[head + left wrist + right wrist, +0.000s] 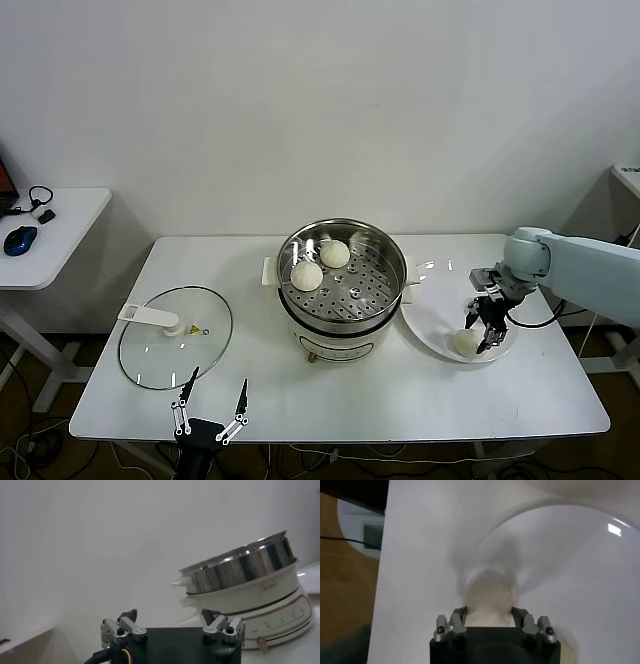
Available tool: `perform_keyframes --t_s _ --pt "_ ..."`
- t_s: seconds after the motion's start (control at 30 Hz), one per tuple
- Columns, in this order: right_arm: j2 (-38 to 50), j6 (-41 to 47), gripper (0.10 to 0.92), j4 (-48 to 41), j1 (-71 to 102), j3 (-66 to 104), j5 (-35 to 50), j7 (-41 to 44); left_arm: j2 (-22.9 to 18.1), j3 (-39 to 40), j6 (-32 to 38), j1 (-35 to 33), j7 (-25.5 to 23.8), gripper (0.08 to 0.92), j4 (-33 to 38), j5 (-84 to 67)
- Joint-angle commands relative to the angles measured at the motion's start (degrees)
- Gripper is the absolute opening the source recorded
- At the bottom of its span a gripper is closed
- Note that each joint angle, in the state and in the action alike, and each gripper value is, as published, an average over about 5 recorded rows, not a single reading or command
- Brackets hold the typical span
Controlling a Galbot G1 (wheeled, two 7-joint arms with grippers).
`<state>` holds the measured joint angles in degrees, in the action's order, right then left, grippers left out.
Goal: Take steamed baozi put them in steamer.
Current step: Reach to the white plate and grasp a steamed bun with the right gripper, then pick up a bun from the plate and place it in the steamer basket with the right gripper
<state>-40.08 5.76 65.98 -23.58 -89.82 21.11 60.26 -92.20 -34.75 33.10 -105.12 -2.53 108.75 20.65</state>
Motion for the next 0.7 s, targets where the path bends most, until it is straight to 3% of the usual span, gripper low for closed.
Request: perform_keyframes --t_s 0.03,0.3,0.7 --pt "0.00 0.00 0.609 0.05 -0.03 0.10 0.03 0.08 -2.68 -0.01 0.13 -0.23 0.02 0.823 0.19 0.07" --pt "0.57 -0.58 0.602 2.06 -4.19 -2.59 0.86 0.59 -2.76 -0.05 0.28 -0.38 0.06 0.823 0.44 0.13" --pt "-1.14 -8.61 0.602 11.48 -28.92 -19.40 7.40 3.55 -2.66 0.19 0.22 -0.15 0.06 0.823 0.70 0.23"
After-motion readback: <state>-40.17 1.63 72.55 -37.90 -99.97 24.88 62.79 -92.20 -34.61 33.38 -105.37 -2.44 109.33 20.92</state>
